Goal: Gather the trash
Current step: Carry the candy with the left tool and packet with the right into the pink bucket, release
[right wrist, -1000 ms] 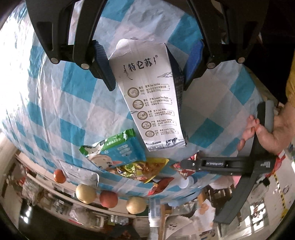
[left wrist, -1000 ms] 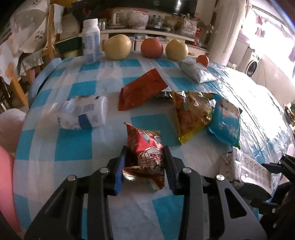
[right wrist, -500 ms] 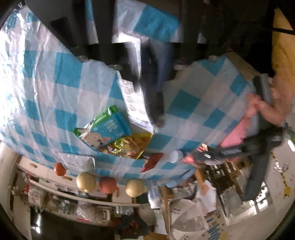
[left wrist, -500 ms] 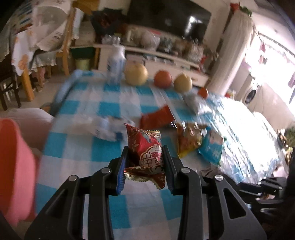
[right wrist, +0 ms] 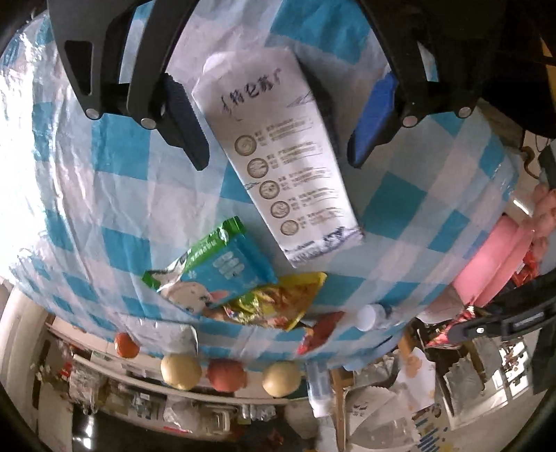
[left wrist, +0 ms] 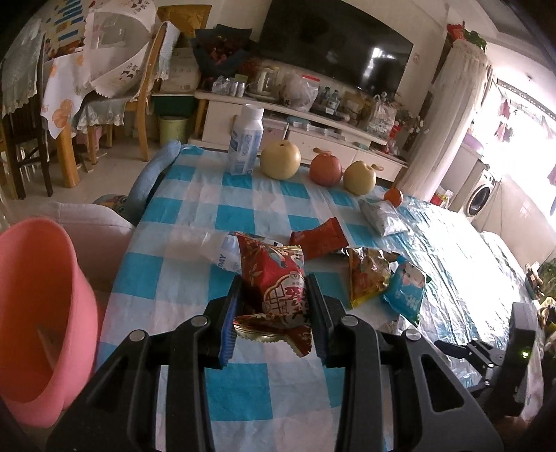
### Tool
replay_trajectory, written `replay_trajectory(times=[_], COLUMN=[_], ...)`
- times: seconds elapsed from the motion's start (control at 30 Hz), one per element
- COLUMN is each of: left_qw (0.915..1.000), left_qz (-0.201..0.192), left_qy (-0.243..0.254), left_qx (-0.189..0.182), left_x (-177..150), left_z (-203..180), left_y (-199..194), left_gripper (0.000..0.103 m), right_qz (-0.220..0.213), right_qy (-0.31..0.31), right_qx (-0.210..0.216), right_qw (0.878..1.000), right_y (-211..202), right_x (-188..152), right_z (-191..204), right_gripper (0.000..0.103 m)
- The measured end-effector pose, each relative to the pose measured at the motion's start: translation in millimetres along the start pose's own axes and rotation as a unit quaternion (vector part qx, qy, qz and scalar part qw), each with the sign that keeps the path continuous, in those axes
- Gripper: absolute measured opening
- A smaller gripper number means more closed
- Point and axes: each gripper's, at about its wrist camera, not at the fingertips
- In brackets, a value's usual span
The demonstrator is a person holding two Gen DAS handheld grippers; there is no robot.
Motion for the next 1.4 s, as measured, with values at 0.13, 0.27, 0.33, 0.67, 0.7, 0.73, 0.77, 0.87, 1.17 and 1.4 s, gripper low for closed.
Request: replay_trajectory(times=[0.13, 0.27, 0.33, 0.67, 0.7, 0.73, 0.77, 0.87, 1.17, 1.4], left_qw=[1.0000, 0.9998, 0.9998, 0.9948, 0.9932, 0.9915, 0.9893, 0.9797, 0.9402, 0.9207], left_qz=[-0.005, -0.009, -0.013, -0.060, -0.067, -0.073, -0.079, -0.098, -0.129, -0.118], left_qy=[-0.005, -0.015, -0.017, -0.069, -0.079, -0.089, -0.101, -0.146, -0.270, -0.315], left_qx=[-0.001, 0.003, 0.004, 0.044, 0.054, 0.062, 0.070, 0.096, 0.163, 0.198], left_x=[0, 2, 3, 13, 14, 14, 14, 13, 0, -6], left_z=[3, 9, 12, 58, 66, 74, 84, 117, 202, 231], left_y=[0, -3, -6, -46, -52, -58, -63, -80, -111, -113], left_gripper=[0.037, 0.037, 0.037, 0.037, 0.037, 0.037, 0.037, 0.037, 0.037, 0.046], right_qz=[-0.003, -0.005, -0.009, -0.087, -0.093, -0.103, -0.108, -0.121, -0.128, -0.112], right_qy=[-0.028, -0.042, -0.046, -0.086, -0.094, -0.105, -0.111, -0.134, -0.169, -0.176], right_qx=[-0.025, -0.039, -0.044, 0.039, 0.052, 0.073, 0.084, 0.122, 0.193, 0.209], right_qw=[0.999, 0.998, 0.998, 0.992, 0.990, 0.986, 0.984, 0.976, 0.958, 0.955], right_y=[7, 10, 8, -30, -33, -36, -37, -34, 9, 48], right_x=[3, 6, 7, 62, 69, 80, 87, 112, 161, 171], right_z=[9, 17, 22, 103, 116, 136, 148, 193, 299, 332], right_gripper=[0.063, 0.062, 0.061, 0.061, 0.061, 0.061, 0.061, 0.061, 0.061, 0.065])
Point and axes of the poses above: each gripper's, at about its wrist camera, not at the fingertips, and y roughly the way its jaws point, z to its left, x to its top, and after that the axes turned 1 degree about -y, right-handed
